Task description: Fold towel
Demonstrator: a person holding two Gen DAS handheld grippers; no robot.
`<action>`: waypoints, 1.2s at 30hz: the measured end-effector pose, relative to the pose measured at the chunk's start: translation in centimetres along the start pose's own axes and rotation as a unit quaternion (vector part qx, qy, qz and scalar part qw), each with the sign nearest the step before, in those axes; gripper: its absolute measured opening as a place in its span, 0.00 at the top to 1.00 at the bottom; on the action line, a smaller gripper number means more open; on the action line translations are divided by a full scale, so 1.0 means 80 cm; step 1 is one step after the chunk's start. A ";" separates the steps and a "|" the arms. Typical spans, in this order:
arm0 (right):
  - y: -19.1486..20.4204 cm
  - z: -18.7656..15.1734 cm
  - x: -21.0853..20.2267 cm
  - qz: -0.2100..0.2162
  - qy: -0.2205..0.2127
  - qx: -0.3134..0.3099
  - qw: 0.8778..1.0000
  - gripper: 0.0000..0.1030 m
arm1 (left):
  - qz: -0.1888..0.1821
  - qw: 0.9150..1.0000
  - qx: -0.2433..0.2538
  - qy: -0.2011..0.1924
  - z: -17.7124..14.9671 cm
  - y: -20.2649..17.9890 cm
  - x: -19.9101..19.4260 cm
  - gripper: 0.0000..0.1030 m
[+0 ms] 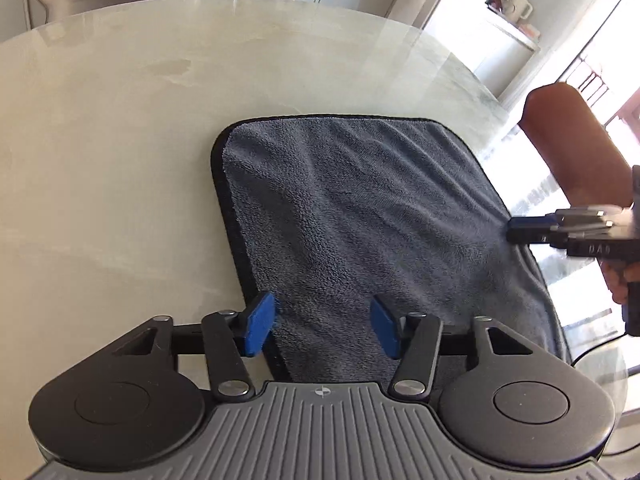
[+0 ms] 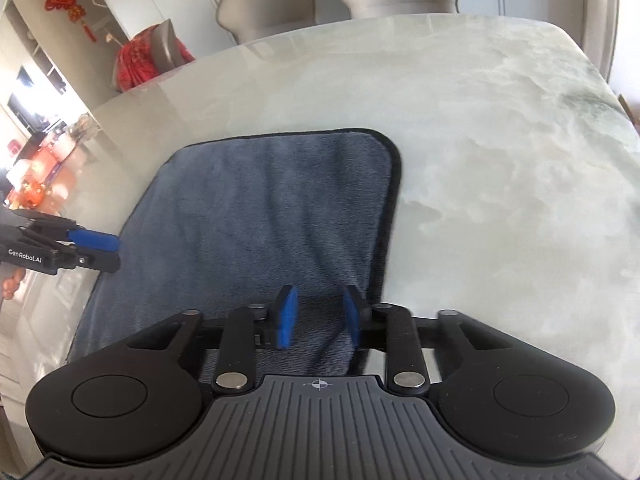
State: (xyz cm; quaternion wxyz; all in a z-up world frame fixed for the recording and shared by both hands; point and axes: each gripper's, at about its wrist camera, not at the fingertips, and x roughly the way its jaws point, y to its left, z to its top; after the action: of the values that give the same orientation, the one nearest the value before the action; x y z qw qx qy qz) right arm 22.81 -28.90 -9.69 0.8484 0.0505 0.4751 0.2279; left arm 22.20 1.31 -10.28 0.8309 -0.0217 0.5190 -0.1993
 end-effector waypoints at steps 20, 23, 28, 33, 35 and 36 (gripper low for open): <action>0.013 0.062 0.057 -0.035 -0.050 0.000 0.998 0.81 | 0.016 0.997 -0.057 -0.053 0.053 -0.006 0.048 0.30; -0.005 0.060 0.050 -0.042 -0.057 0.008 0.997 0.87 | 0.042 0.997 -0.034 -0.057 0.047 0.005 0.038 0.35; -0.022 0.060 0.047 -0.048 -0.058 0.026 0.997 0.96 | 0.057 0.997 -0.021 -0.049 0.049 0.016 0.029 0.68; -0.005 0.067 0.045 -0.063 -0.064 0.016 0.996 0.91 | 0.057 0.997 -0.033 -0.039 0.059 0.020 0.027 0.69; 0.006 0.073 0.041 -0.049 -0.088 0.012 0.995 0.91 | 0.059 0.996 -0.030 -0.053 0.064 0.010 0.022 0.69; 0.012 0.077 0.041 -0.047 -0.096 0.006 0.994 0.91 | 0.048 0.996 -0.027 -0.071 0.067 0.002 0.020 0.69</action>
State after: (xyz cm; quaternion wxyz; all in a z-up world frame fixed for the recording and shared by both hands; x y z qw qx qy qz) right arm 29.07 -25.78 -8.62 0.8997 0.0553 0.3944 0.1788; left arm 27.56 -0.04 -9.19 0.8733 -0.0334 0.4646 -0.1426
